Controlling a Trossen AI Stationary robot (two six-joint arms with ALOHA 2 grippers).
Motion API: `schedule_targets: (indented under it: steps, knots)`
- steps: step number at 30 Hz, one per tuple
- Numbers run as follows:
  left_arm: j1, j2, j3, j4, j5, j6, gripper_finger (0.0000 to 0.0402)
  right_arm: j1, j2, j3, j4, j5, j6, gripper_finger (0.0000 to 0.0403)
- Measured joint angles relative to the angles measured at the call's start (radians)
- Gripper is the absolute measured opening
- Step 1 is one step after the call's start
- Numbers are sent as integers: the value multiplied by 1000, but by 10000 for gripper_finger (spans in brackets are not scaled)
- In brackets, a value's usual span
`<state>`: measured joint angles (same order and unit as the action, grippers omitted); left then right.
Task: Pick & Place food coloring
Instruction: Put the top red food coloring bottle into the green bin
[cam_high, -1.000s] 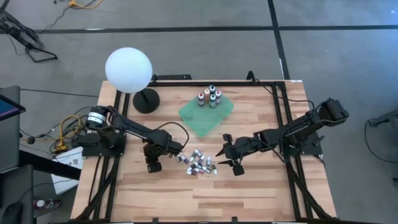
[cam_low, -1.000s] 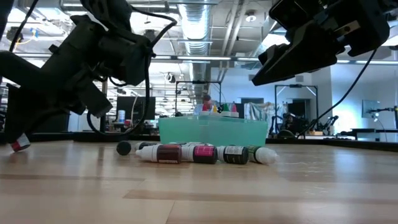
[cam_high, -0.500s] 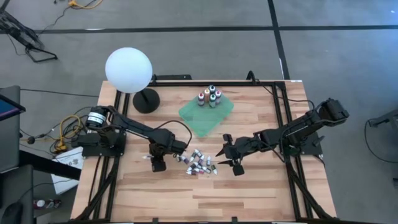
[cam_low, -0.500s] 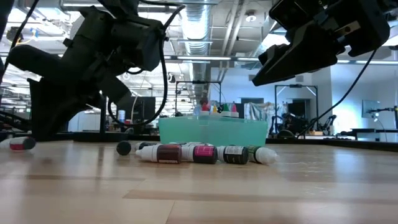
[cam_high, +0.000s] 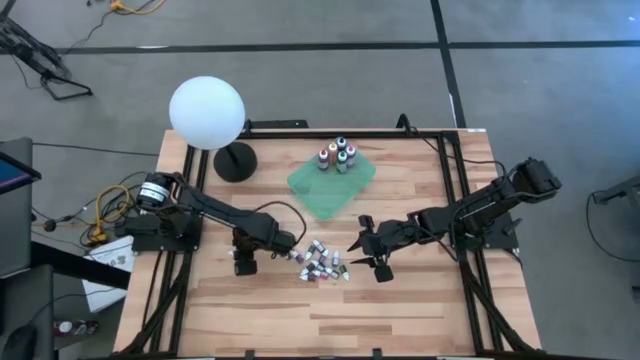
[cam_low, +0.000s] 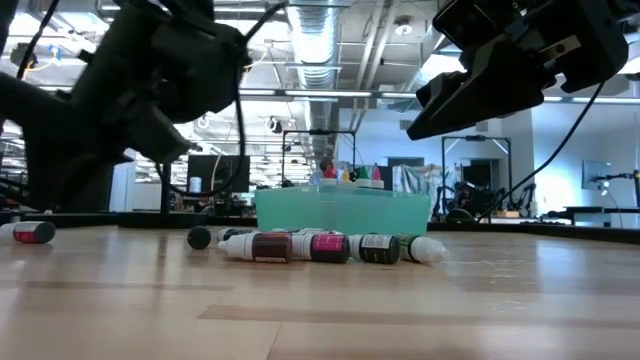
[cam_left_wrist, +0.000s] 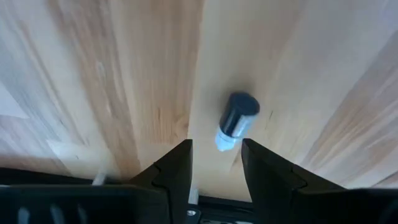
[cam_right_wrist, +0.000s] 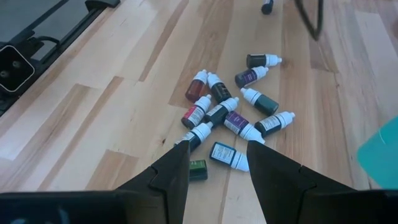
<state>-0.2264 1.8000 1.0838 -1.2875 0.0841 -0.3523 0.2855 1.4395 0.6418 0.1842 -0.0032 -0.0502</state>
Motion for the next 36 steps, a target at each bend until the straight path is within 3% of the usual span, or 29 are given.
schedule_targets:
  steps: [11, 26, 36]
  knots:
    - [-98, -78, -81, 126, -65, -64, 134, 0, 0, 0, -2, -1, 0, 152]
    - [-109, -127, -233, 292, -12, -101, 132, 0, 0, 0, 3, -1, 16, 152]
    - [-109, -127, -233, 296, -12, -100, 66, 0, 0, 0, 3, 0, 16, 152]
